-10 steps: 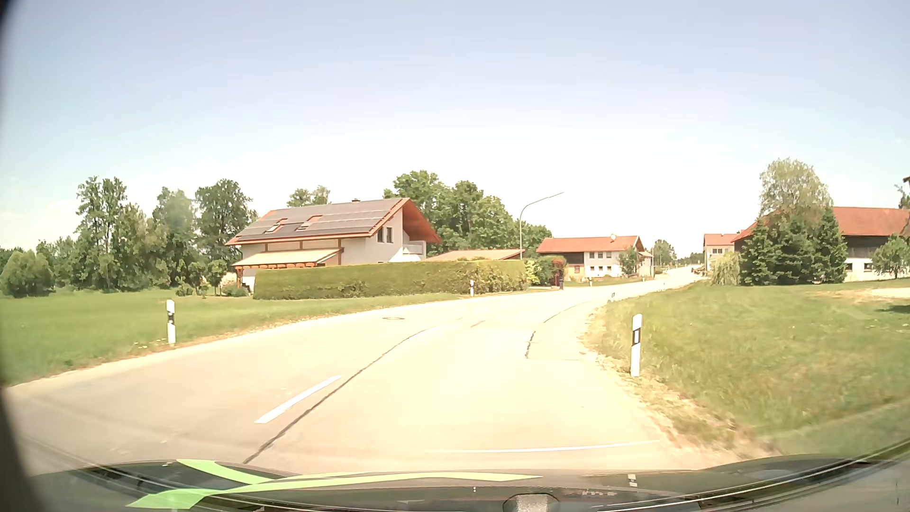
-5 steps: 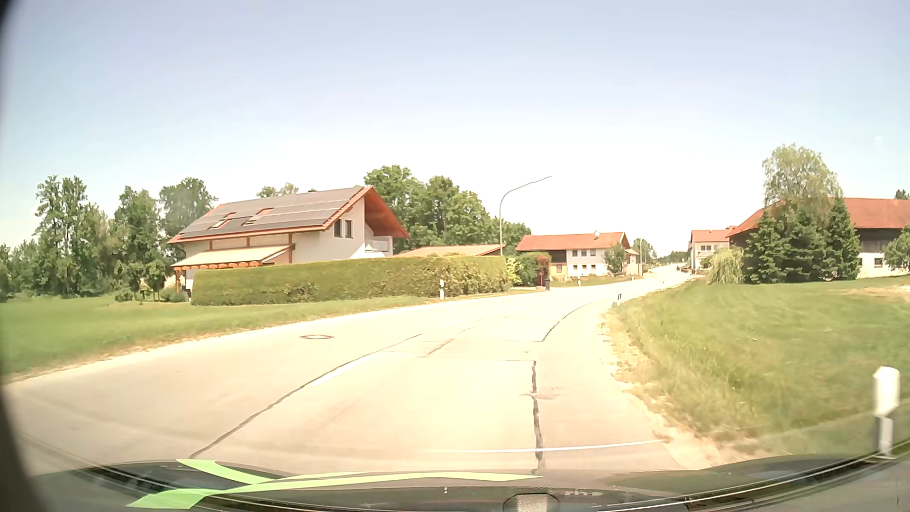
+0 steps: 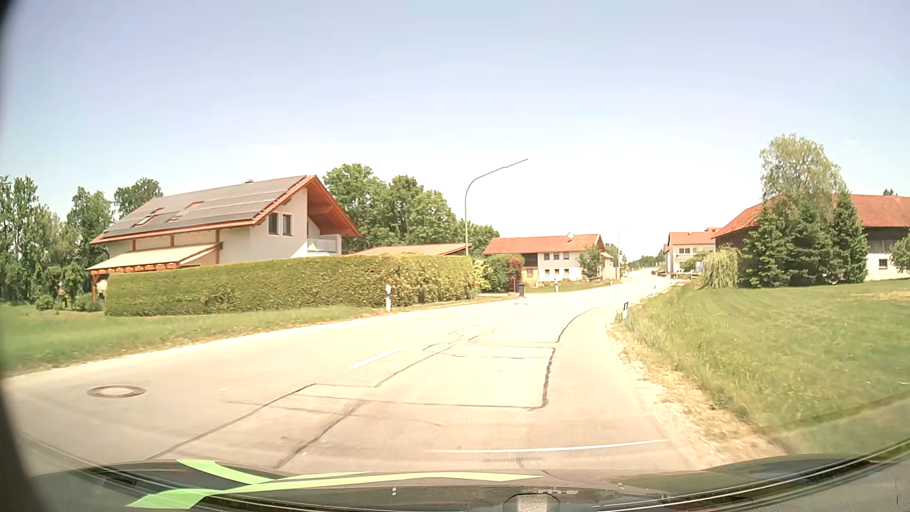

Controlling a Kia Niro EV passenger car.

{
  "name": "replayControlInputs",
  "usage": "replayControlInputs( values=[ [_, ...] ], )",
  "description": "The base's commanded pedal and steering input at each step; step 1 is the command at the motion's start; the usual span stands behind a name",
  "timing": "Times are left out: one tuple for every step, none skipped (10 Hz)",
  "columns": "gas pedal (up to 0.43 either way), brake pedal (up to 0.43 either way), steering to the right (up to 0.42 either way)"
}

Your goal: Follow the waypoints while adhering to traffic rules and regulations

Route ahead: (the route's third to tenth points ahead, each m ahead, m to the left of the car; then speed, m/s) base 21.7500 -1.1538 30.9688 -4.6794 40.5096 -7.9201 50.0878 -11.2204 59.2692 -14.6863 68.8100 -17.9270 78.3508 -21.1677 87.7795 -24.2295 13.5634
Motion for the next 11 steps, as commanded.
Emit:
replayControlInputs(
  values=[
    [0.118, 0.000, 0.052],
    [0.138, 0.000, 0.053],
    [0.157, 0.000, 0.054],
    [0.157, 0.000, 0.056],
    [0.157, 0.000, 0.059],
    [0.157, 0.000, 0.059],
    [0.169, 0.000, 0.059],
    [0.169, 0.000, 0.059],
    [0.177, 0.000, 0.059],
    [0.177, 0.000, 0.059],
    [0.177, 0.000, 0.058]
  ],
)
